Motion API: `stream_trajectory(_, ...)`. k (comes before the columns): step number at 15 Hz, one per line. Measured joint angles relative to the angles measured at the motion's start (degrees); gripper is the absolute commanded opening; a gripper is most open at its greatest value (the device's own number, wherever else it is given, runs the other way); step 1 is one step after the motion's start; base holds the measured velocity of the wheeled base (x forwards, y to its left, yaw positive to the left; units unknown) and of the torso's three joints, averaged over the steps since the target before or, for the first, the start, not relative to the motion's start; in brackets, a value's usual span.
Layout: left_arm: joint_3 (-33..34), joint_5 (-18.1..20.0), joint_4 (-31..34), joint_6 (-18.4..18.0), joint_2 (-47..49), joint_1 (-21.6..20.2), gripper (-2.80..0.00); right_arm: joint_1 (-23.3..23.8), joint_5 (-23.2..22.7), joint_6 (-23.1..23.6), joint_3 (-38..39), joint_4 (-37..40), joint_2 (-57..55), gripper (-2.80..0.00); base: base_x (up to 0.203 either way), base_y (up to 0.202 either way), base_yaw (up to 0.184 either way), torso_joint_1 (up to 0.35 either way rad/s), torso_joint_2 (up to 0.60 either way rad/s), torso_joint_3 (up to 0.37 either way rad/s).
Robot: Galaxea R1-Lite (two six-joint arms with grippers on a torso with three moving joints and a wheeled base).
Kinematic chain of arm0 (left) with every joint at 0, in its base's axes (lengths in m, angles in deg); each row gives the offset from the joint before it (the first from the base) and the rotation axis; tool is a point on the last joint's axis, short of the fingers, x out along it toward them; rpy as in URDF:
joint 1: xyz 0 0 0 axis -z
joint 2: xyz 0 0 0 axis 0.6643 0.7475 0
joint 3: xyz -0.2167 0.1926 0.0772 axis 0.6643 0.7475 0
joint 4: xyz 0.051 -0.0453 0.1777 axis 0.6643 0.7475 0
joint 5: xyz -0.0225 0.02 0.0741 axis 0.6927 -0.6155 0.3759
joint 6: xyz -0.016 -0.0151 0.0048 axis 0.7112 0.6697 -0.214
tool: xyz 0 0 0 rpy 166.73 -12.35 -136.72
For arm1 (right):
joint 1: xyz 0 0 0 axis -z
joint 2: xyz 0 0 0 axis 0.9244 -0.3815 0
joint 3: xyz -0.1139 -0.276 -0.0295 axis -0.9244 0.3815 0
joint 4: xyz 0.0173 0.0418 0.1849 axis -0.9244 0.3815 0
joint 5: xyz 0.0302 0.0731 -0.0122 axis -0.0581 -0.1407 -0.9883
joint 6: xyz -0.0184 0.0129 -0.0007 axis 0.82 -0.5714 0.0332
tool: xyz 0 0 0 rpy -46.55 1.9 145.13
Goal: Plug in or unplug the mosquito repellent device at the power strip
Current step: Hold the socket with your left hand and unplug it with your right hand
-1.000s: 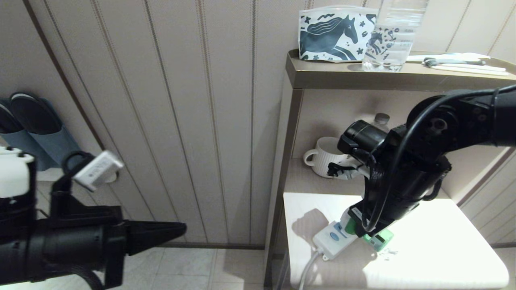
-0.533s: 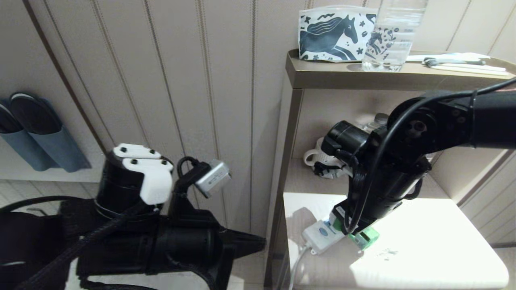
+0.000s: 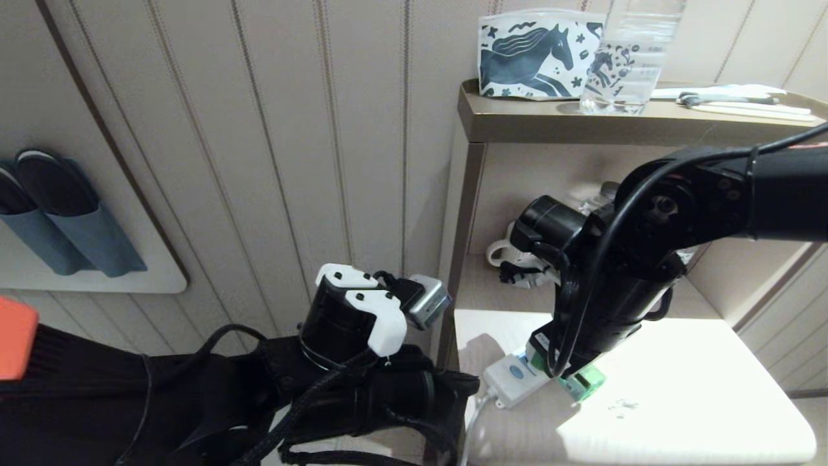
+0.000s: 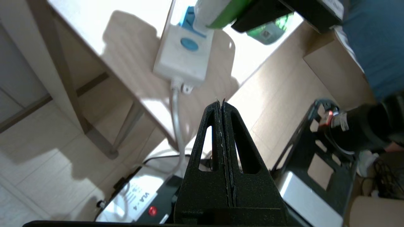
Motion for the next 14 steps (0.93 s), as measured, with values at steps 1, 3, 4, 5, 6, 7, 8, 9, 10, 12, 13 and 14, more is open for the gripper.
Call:
stream_trajectory(1, -0.66, -0.36, 0.08, 0.26, 0.93, 0.30, -2.80, -0.15, 0.00, -0.02, -0.01, 0.00, -0.05, -2.80, 0.000, 0.000, 0.000, 0.000, 0.00, 0.000)
stream_trajectory(3, -3.66, -1.48, 0.00, 0.92, 2.72, 0.88, -2.80, -0.95, 0.01, -0.05, 0.00, -0.04, 0.03, -2.80, 0.000, 0.000, 0.000, 0.000, 0.00, 0.000)
stream_trajectory(4, -4.98, -1.72, 0.01, 1.34, 3.69, 1.17, -2.80, -1.41, -0.02, -0.09, 0.00, -0.06, 0.10, -2.80, 0.000, 0.000, 0.000, 0.000, 0.00, 0.000)
stream_trajectory(5, -5.95, -2.01, -0.01, 1.60, 4.58, 1.51, -2.80, -1.87, -0.13, -0.09, 0.00, -0.09, 0.17, -2.80, 0.000, 0.000, 0.000, 0.000, 0.00, 0.000)
stream_trajectory(6, -6.64, -2.23, -0.03, 1.72, 5.35, 1.95, -2.80, -2.07, -0.18, -0.09, 0.00, -0.09, 0.22, -2.80, 0.000, 0.000, 0.000, 0.000, 0.00, 0.000)
stream_trajectory(7, -7.10, -2.57, -0.03, 1.78, 5.99, 2.28, -2.80, -2.21, -0.18, -0.16, 0.00, -0.02, 0.30, -2.80, 0.000, 0.000, 0.000, 0.000, 0.00, 0.000)
stream_trajectory(8, -7.74, -3.24, -0.14, 1.94, 6.84, 2.66, -2.80, -2.47, -0.14, -0.33, 0.00, 0.09, 0.50, -2.80, 0.000, 0.000, 0.000, 0.000, 0.00, 0.000)
stream_trajectory(9, -8.10, -3.56, -0.03, 2.13, 7.56, 3.00, -2.80, -2.65, -0.11, -0.40, -0.11, 0.12, 0.66, -2.80, 0.000, 0.000, 0.000, 0.000, 0.00, 0.000)
stream_trajectory(10, -8.24, -3.64, -0.10, 2.16, 8.01, 3.21, -2.80, -2.65, -0.11, -0.47, -0.45, 0.31, 0.74, -2.80, 0.000, 0.000, 0.000, 0.000, 0.00, 0.000)
stream_trajectory(12, -8.32, -3.64, -0.05, 2.18, 9.02, 3.57, -2.80, -2.76, -0.13, -0.52, -1.16, 0.38, 0.74, -2.80, 0.000, 0.000, 0.000, 0.000, 0.00, 0.000)
stream_trajectory(13, -8.40, -3.66, -0.05, 2.16, 9.52, 3.62, -2.80, -2.73, -0.08, -0.50, -1.37, 0.38, 0.77, -2.80, 0.000, 0.000, 0.000, 0.000, 0.00, 0.000)
stream_trajectory(14, -8.40, -3.70, -0.33, 2.13, 10.07, 3.65, -2.80, -2.80, 0.00, -0.47, -1.46, 0.39, 0.74, -2.80, 0.000, 0.000, 0.000, 0.000, 0.00, 0.000)
